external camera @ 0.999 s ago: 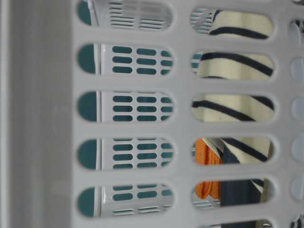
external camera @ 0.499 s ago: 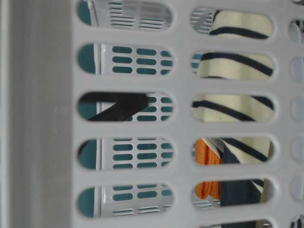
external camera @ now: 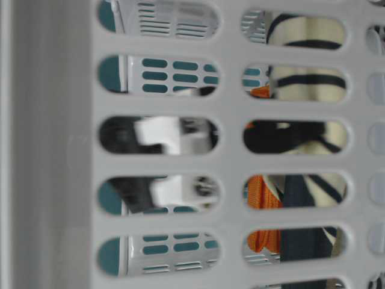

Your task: Pick up the slipper from the shopping basket with the left arm.

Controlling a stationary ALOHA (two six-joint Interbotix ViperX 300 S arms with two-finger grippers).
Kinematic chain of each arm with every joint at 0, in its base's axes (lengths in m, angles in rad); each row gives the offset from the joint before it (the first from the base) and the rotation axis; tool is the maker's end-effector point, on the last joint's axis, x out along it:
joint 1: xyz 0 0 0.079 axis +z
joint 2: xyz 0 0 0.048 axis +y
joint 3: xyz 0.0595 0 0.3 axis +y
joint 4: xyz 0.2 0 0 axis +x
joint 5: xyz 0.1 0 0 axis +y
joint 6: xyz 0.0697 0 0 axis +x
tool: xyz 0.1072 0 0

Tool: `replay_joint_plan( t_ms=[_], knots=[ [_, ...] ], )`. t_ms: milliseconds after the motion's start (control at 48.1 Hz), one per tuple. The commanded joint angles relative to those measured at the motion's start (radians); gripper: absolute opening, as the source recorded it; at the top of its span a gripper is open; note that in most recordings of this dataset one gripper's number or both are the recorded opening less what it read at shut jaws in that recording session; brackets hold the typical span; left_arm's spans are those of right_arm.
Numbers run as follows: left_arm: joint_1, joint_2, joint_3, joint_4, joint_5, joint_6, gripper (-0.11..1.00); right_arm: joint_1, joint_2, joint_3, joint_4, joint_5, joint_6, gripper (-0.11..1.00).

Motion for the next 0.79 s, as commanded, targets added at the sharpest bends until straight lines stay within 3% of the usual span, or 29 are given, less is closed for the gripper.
replay_joint_plan(
  t_ms=[0,166,395,478,770],
  knots=[
    [0.003,-0.008,0.023,0.003,-0.029,0.0,0.89,-0.003,0.003,-0.003,0.003,-0.009,0.002,0.75],
    [0.002,-0.015,0.046,0.003,-0.063,0.005,0.78,-0.003,0.003,0.002,0.003,-0.009,0.002,0.75],
    [0.003,-0.051,0.015,0.003,-0.037,0.014,0.23,-0.003,-0.006,0.002,0.003,-0.006,0.002,0.75],
    [0.009,-0.083,-0.025,0.003,0.005,0.014,0.08,-0.003,-0.011,0.002,0.003,-0.006,0.002,0.75],
    [0.032,-0.124,-0.253,0.003,0.272,0.014,0.07,-0.003,-0.012,0.018,0.003,-0.003,0.002,0.75]
  ],
)
